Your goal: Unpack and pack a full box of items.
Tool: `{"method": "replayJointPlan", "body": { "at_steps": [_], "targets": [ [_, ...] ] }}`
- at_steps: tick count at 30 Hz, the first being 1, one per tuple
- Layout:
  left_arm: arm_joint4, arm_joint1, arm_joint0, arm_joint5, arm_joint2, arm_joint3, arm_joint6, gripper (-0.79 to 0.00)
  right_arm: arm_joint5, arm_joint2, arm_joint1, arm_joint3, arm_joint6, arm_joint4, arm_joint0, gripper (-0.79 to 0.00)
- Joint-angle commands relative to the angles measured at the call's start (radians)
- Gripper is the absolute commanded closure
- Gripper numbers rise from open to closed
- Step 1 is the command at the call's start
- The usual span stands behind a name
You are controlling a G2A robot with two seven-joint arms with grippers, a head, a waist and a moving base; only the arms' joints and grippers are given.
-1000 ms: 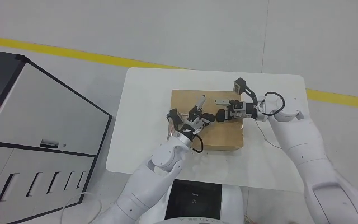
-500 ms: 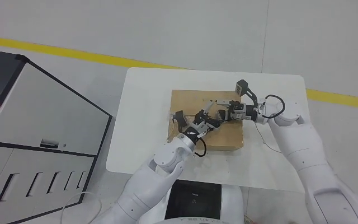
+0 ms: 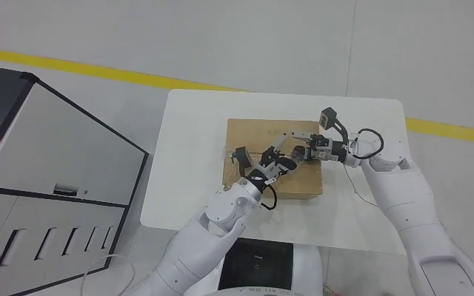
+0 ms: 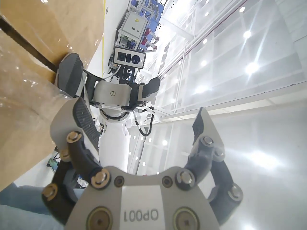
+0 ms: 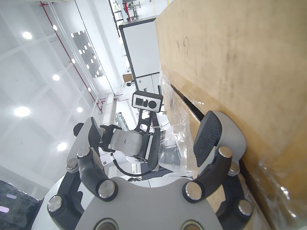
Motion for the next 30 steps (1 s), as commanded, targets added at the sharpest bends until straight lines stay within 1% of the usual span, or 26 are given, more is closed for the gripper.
{"method": "replayJointPlan", "body": {
  "at_steps": [1,8,19,30],
  "targets": [
    [0.0,-0.002,-0.003,0.002,0.006,0.004,-0.002,-0.785,0.003,0.006,0.003,-0.01,-0.001,0.0,-0.008,-0.785],
    [0.001,-0.006,-0.003,0.001,0.021,0.01,-0.005,-0.785,0.025,0.027,0.015,-0.054,0.001,-0.009,-0.045,-0.785],
    [0.004,-0.012,-0.01,-0.001,0.031,0.02,-0.003,-0.785,0.072,0.097,0.046,-0.134,0.029,-0.019,-0.115,-0.785],
    [-0.004,-0.022,-0.021,-0.006,0.058,0.041,-0.008,-0.785,0.078,0.082,0.049,-0.152,0.035,0.006,-0.124,-0.785]
  ]
}}
